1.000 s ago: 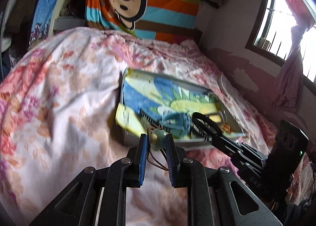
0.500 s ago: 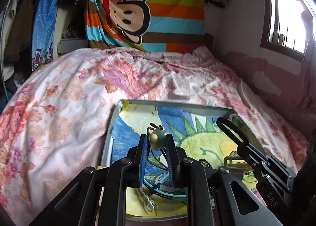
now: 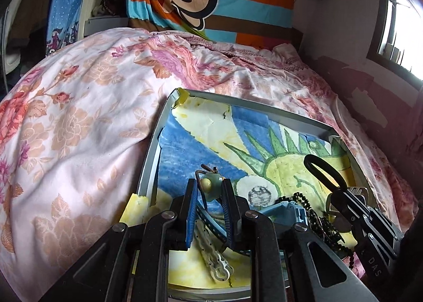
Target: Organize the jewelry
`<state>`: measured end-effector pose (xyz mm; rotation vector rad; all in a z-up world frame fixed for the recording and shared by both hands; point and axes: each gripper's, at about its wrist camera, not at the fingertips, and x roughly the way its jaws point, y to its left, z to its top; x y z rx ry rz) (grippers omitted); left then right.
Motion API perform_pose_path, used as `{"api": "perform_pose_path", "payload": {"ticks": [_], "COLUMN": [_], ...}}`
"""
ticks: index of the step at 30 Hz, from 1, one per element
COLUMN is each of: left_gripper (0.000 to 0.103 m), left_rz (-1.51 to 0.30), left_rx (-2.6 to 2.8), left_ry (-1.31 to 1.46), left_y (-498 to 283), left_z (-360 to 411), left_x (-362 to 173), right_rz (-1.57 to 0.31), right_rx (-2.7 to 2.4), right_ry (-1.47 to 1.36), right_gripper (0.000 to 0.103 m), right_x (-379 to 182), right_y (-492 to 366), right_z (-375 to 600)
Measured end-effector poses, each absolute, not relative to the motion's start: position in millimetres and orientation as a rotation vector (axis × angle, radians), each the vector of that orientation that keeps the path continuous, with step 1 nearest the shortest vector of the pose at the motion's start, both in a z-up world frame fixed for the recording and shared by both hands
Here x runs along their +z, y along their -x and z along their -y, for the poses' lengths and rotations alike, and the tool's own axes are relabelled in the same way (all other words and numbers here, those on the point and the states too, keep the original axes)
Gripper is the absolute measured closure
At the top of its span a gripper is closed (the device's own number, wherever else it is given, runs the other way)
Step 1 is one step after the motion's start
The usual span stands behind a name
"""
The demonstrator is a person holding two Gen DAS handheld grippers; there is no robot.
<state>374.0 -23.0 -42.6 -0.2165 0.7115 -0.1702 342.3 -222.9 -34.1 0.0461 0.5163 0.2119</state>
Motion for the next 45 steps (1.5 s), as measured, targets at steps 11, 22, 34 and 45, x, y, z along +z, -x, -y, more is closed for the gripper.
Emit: {"api": "perform_pose_path", "payload": {"ticks": [11, 22, 34, 45], "left_gripper": [0.082, 0.033, 0.0, 0.0], "left_rz": [-0.759, -0.646, -0.467, -0.343], "left_rx": [-0.161, -0.146, -0.091, -0.077], "left_ry": [0.235, 0.335, 0.283, 0.178], "left_y": [-376.5, -351.7, -269.4, -186.6], "left_z": [19.2, -2.9, -7.2, -1.7], "left_x": [-47.7, -12.6, 41.3, 80.8], "right_rz": [-0.541, -0.436, -0.22, -0.223], "right_rx": [0.214, 0.209, 0.161, 0.129], "right_ry": [-0.031, -0.011, -0.02, -0.047], "right_gripper": [0.094, 0.062, 0.019, 0.001], "right_x": [-36.9, -14.7, 54.6, 104.2], "right_y": [-343.6, -314.1, -229.7, -173.0], "right_z": [219.8, 221.9, 247.8, 265.1]}}
